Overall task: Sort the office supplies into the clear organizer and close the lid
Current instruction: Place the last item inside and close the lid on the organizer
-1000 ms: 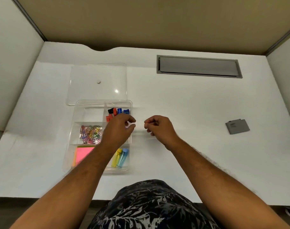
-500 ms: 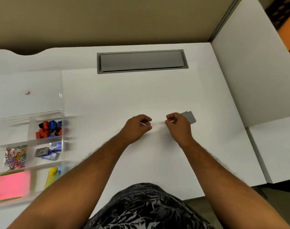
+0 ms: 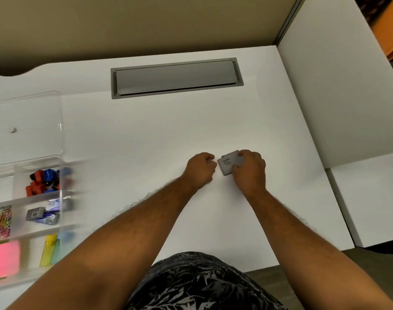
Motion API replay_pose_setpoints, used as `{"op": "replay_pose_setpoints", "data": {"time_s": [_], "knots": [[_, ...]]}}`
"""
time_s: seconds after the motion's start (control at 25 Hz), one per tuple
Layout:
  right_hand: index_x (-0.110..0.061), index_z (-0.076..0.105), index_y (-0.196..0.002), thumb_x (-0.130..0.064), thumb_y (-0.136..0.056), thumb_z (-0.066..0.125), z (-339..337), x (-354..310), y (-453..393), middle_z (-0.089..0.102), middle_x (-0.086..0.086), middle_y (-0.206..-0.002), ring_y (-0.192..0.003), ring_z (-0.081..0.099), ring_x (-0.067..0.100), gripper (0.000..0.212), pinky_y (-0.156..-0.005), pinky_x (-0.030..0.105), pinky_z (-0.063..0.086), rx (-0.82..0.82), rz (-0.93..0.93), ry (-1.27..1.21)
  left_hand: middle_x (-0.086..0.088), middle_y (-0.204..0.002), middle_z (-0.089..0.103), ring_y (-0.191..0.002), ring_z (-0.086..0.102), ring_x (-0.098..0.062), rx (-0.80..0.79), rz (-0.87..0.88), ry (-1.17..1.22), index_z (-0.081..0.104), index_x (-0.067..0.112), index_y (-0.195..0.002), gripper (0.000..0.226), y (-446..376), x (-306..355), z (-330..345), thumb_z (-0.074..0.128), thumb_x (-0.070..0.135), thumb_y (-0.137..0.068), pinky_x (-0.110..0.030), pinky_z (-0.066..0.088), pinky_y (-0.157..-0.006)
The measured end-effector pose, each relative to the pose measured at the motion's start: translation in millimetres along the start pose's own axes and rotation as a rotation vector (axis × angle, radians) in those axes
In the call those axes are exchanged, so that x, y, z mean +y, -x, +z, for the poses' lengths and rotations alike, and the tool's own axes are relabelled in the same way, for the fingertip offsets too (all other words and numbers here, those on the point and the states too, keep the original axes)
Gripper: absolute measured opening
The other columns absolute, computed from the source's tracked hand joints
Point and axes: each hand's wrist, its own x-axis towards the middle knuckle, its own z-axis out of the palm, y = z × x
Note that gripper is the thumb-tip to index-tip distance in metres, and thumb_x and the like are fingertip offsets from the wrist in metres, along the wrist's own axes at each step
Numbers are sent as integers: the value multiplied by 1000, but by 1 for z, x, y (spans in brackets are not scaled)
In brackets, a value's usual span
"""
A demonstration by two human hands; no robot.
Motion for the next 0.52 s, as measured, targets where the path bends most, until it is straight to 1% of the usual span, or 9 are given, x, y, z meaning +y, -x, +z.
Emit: {"op": "replay_pose_setpoints", "data": {"time_s": [0.08, 0.16, 0.2, 0.28, 0.36, 0.44, 0.52], "knots": [[-22, 61, -125, -8, -83, 72, 4, -4, 4, 58, 9, -123, -113, 58, 31, 45, -94, 42, 53, 0, 20, -106, -6, -118, 66, -95, 67, -24, 14, -3, -10, 62, 16, -127, 35, 2, 0, 2, 58, 15, -93, -43, 61, -82], [-25, 59, -125, -5, -80, 75, 3, -11, 11, 63, 5, -115, -103, 66, 27, 52, -87, 35, 55, -21, 74, -300, -2, -121, 66, -105, 66, -24, 42, 21, 7, 64, 18, -123, 34, 5, -4, -7, 60, 19, -89, -45, 58, -91], [-27, 59, -124, -4, -79, 77, 1, -17, 18, 66, 1, -109, -97, 68, 24, 54, -82, 32, 56, -36, 86, -396, 1, -120, 67, -110, 66, -24, 59, 39, 20, 66, 20, -118, 32, 8, -8, -15, 62, 20, -87, -45, 57, -95], [-30, 61, -118, -5, -80, 79, -2, -41, 35, 68, -7, -100, -89, 71, 16, 49, -73, 28, 58, -71, 60, -543, 5, -112, 70, -109, 67, -21, 106, 83, 70, 70, 23, -108, 21, 21, -14, -37, 65, 24, -88, -44, 57, -97], [-31, 65, -109, -13, -82, 80, 0, -72, 57, 71, -12, -98, -85, 72, 10, 36, -71, 25, 60, -90, -42, -600, 6, -110, 72, -107, 68, -17, 166, 129, 148, 72, 23, -104, 15, 37, -17, -61, 67, 31, -91, -44, 58, -96], [-30, 67, -106, -25, -87, 80, 8, -107, 83, 73, -14, -99, -88, 71, 6, 23, -71, 20, 59, -111, -191, -614, 6, -114, 73, -109, 69, -14, 157, 184, 262, 71, 21, -108, 27, 59, -18, -86, 70, 43, -91, -44, 58, -96], [-28, 69, -108, -27, -90, 77, 21, -138, 108, 71, -14, -102, -93, 69, 8, 19, -70, 18, 58, -121, -324, -616, -1, -123, 71, -113, 70, -18, 99, 238, 398, 67, 17, -119, 43, 79, -21, -109, 74, 46, -88, -43, 58, -96]]}}
